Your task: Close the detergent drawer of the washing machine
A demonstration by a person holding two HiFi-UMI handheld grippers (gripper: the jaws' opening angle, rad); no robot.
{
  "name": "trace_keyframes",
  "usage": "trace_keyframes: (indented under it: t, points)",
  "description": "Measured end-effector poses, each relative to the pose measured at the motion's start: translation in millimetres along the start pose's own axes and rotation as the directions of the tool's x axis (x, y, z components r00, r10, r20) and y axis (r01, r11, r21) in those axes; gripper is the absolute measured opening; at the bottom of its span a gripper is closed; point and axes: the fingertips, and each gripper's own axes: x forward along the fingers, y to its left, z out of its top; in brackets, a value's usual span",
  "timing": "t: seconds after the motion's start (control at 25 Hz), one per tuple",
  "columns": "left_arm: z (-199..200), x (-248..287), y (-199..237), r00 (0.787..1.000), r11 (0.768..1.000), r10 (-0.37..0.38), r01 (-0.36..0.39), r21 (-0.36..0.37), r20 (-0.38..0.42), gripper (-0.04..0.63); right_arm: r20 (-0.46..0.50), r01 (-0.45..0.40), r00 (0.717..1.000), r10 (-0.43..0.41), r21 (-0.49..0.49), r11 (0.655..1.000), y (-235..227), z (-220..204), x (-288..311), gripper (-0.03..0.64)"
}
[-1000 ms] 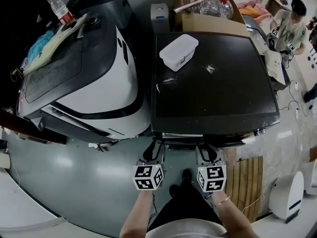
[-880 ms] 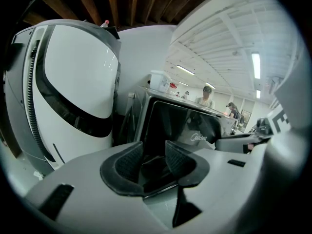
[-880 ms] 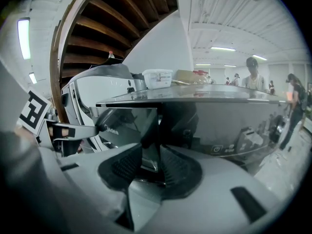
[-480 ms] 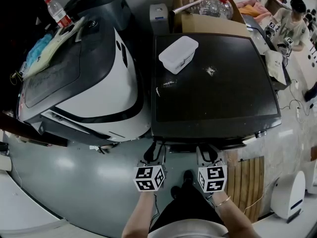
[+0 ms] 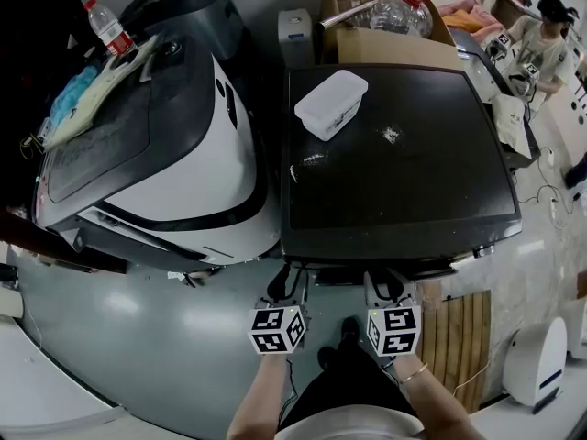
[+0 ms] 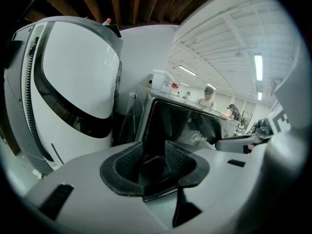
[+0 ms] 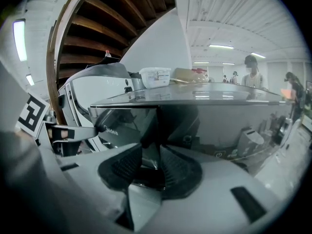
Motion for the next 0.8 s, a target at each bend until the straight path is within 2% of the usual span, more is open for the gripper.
trace_keyframes:
  t: [0.56,0.8]
  points:
    - [0,0,1,1.000,1.000,0.005,-0.005,0.007,-0.024,0.126,0.005,0.029,1.000,-0.029,-0.009,1.000,-2,1,-2,0.120]
    - [11,-10,2,1.000,1.000,0.025,-0.025,0.014,0.003,0.126,0.044,0.033,0.998,-0.033,0.006,0.999,-2,11,-14,0.120]
